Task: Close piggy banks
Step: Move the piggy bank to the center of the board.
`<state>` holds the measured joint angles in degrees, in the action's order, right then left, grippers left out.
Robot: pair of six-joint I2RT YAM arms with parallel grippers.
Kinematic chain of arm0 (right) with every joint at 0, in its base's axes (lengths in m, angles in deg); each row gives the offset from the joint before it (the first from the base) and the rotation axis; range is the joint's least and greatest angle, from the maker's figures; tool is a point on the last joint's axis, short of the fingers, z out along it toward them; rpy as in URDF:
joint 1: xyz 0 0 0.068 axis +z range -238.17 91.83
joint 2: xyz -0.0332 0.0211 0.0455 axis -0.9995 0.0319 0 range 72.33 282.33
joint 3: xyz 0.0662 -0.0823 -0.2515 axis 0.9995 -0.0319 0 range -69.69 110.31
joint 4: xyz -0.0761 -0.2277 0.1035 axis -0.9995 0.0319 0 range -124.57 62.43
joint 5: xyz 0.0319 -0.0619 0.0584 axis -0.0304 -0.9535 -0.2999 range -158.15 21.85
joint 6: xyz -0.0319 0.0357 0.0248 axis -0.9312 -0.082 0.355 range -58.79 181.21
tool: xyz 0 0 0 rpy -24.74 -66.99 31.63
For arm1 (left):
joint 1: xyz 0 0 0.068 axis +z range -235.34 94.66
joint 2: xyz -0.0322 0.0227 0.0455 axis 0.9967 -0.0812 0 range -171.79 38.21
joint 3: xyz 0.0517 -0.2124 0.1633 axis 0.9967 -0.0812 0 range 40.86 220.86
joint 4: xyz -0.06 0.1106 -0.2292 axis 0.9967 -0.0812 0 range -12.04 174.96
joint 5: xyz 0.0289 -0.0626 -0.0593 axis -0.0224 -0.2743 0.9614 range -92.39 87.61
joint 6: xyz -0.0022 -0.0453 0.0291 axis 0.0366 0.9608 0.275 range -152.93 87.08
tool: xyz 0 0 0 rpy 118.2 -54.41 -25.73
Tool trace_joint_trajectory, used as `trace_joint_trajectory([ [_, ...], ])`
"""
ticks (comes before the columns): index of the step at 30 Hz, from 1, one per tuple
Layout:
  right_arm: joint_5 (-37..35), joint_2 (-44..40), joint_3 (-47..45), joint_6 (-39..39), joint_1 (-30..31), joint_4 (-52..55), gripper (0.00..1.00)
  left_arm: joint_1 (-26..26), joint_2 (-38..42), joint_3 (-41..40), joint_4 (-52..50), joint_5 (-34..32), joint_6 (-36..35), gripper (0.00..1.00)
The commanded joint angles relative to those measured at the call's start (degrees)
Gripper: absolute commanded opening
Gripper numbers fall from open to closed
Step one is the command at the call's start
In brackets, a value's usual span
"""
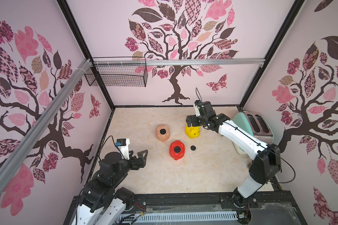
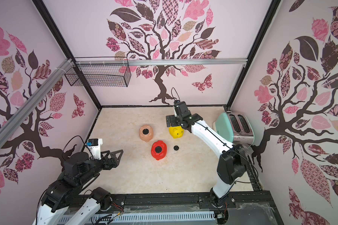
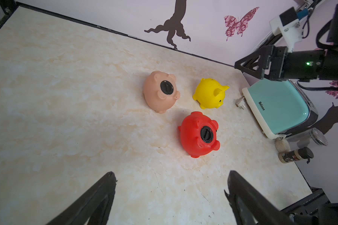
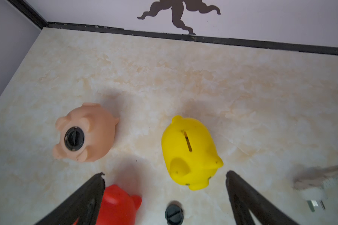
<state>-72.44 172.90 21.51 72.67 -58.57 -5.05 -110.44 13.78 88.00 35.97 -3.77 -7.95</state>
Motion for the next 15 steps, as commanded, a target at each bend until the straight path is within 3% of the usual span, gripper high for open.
trace_joint_trajectory([
  [1, -2.7, 7.0, 7.8, -3.2, 0.0, 9.1, 1.0, 0.1, 0.0, -0.1, 0.1, -1.0, -0.7, 0.92],
  [5, -5.5, 13.5, 13.9, -4.5, -0.4, 10.9, 1.0, 0.1, 0.6, -0.2, 0.1, -1.3, -0.6, 0.92],
  [15, -2.8, 25.8, 24.4, -4.7, -2.4, 15.2, 1.0, 0.1, 0.1, -0.2, 0.0, -1.2, -0.6, 0.92],
])
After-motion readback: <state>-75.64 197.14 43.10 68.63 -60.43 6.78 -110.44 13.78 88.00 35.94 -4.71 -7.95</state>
